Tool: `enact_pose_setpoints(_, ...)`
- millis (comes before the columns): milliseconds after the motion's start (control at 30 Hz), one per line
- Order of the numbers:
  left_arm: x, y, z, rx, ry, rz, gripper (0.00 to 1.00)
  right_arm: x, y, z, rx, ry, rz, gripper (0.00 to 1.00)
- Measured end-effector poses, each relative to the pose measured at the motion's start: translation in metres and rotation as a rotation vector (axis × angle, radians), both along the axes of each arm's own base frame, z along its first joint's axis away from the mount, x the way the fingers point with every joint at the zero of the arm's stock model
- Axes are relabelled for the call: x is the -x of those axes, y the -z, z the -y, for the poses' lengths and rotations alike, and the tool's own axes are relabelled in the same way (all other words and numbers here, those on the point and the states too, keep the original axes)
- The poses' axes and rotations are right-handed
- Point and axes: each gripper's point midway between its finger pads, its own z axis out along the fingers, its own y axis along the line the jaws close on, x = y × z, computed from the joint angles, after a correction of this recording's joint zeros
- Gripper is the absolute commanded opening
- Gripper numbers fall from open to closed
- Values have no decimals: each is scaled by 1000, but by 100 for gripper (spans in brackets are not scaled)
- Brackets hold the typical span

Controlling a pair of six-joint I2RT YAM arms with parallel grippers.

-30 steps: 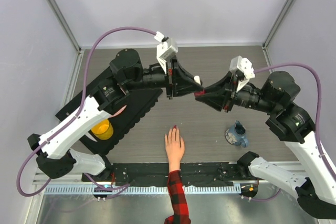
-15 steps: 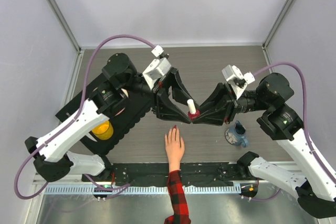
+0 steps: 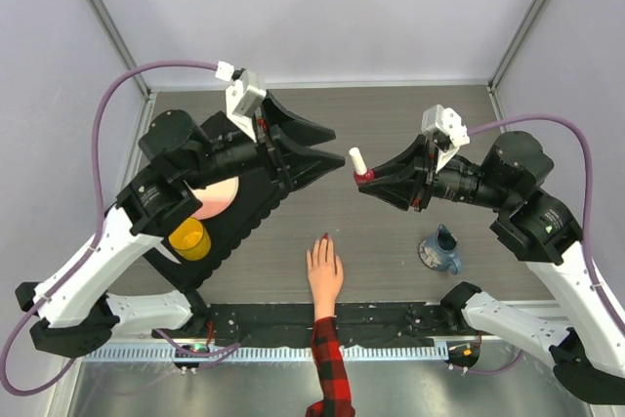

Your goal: Paint the nails

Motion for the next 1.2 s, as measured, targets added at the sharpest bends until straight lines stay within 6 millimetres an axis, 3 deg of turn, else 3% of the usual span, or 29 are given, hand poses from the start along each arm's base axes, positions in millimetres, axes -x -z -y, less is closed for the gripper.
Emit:
enact_pose_setpoints(233, -30, 18, 24, 9, -70, -129, 58, -18, 6, 4, 21, 93, -7, 1)
enact_pose_setpoints(400, -35, 33, 44, -20, -49, -177, 49, -22, 5, 6, 20, 123, 0, 1)
enact_pose_setpoints(433, -35, 35, 46, -25, -46, -183, 42, -23, 5, 6, 21, 127, 0, 1)
enact_pose_setpoints(467, -35, 37, 48, -28, -43, -185, 20, -24, 5, 6, 20, 130, 0, 1)
enact_pose_setpoints(500, -35, 38, 51, -33, -34, -189, 9, -24, 5, 7, 20, 133, 1, 1)
enact_pose_setpoints(533, -35, 40, 53, -38, -25, -192, 1, -24, 5, 7, 19, 134, 1, 1)
enact_pose_setpoints(567, -33, 40, 54, -46, -9, -179, 0, -24, 5, 7, 17, 137, -3, 1)
enact_pose_setpoints(733, -12, 36, 58, -68, 142, -98, 0, -11, 3, 3, -3, 63, -13, 1)
enact_pose_setpoints(900, 50, 24, 47, -20, 522, 59, 0, 44, -7, -11, -100, -266, -66, 1)
enact_pose_setpoints(1000, 69, 26, 38, -17, 638, 122, 0, 63, -7, -13, -123, -396, -82, 1)
enact_pose_setpoints(1067, 74, 27, 36, -20, 668, 140, 31, 69, -8, -12, -122, -437, -90, 1)
enact_pose_setpoints(1133, 75, 29, 34, -23, 675, 161, 49, 71, -7, -12, -118, -453, -96, 1)
enact_pose_setpoints(1200, 76, 33, 33, -45, 674, 166, 55, 70, -6, -12, -113, -444, -96, 1)
